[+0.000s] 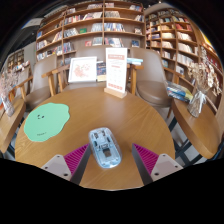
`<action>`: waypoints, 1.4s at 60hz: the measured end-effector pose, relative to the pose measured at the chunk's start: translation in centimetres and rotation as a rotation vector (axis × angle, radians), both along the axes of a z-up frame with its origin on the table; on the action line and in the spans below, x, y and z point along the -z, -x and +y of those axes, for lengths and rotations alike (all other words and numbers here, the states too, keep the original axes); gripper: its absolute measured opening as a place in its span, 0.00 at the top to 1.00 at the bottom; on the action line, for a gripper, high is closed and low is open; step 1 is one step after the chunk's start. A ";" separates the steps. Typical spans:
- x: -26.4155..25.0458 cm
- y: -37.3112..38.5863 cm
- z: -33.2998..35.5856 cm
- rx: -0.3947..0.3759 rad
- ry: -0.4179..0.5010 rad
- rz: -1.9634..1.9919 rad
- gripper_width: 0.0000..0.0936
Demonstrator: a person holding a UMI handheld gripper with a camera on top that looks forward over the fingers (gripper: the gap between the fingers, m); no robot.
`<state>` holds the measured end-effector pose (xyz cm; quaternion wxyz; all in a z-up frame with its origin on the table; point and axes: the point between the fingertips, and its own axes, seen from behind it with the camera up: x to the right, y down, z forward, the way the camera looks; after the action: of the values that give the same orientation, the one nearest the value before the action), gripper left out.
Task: Arrange mouse
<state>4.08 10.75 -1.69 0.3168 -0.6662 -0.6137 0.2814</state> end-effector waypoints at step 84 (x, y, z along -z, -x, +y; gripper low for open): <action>-1.4 11.2 -25.0 -0.116 0.042 0.033 0.13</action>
<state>-7.11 -14.24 -0.26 0.2958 -0.6312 -0.6401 0.3231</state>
